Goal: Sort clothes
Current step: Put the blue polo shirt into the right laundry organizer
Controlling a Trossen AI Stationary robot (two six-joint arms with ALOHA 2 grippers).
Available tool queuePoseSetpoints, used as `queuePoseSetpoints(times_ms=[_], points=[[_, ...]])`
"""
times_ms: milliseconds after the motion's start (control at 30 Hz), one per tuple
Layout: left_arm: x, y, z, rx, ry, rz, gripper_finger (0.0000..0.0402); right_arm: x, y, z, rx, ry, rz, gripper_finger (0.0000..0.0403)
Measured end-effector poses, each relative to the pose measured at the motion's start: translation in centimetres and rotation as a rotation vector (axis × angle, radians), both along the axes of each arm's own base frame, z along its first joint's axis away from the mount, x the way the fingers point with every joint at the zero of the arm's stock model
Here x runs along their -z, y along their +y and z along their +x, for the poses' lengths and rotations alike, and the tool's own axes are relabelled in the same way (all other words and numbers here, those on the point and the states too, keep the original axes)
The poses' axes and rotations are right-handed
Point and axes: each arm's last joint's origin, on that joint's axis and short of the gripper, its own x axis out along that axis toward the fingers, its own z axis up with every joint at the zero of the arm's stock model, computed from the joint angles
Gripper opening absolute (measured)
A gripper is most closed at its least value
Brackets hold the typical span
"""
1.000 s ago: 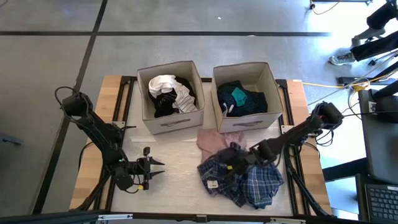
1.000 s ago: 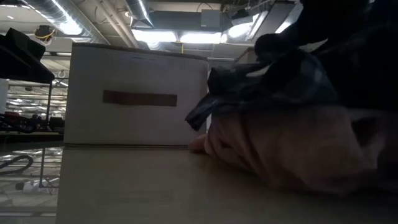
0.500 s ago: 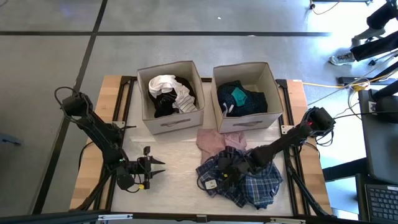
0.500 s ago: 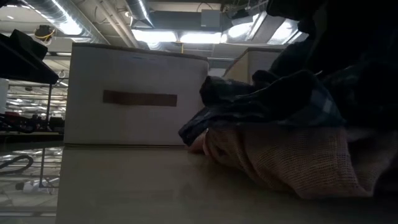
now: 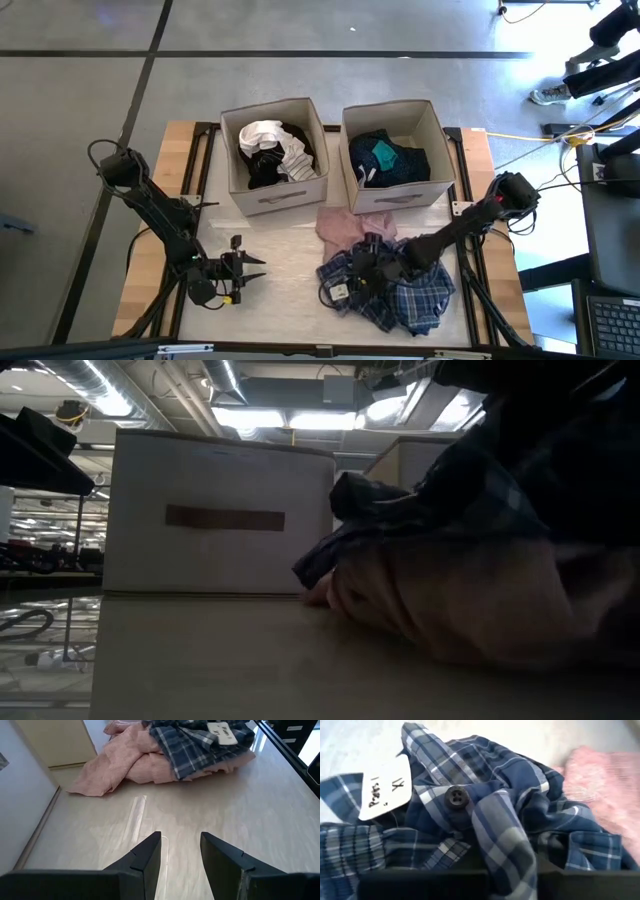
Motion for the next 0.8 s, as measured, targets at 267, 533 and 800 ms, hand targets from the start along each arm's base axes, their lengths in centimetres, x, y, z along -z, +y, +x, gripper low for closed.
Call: queuePoseSetpoints(times_ms=[267, 533, 800], points=[[0.0, 0.0, 0.0, 0.000, 0.000, 0.000, 0.0127, -3.6, -0.5, 0.3, 0.096, 0.033, -0.251, 0.0007], [0.0, 0.0, 0.0, 0.000, 0.000, 0.000, 0.0127, -9.7, -0.6, 0.9, 0.160, -0.023, -0.392, 0.0009], [0.0, 0.0, 0.0, -0.003, -0.001, -0.006, 0.0127, -15.1, -1.0, 0.9, 0.220, -0.111, -0.494, 0.0008]])
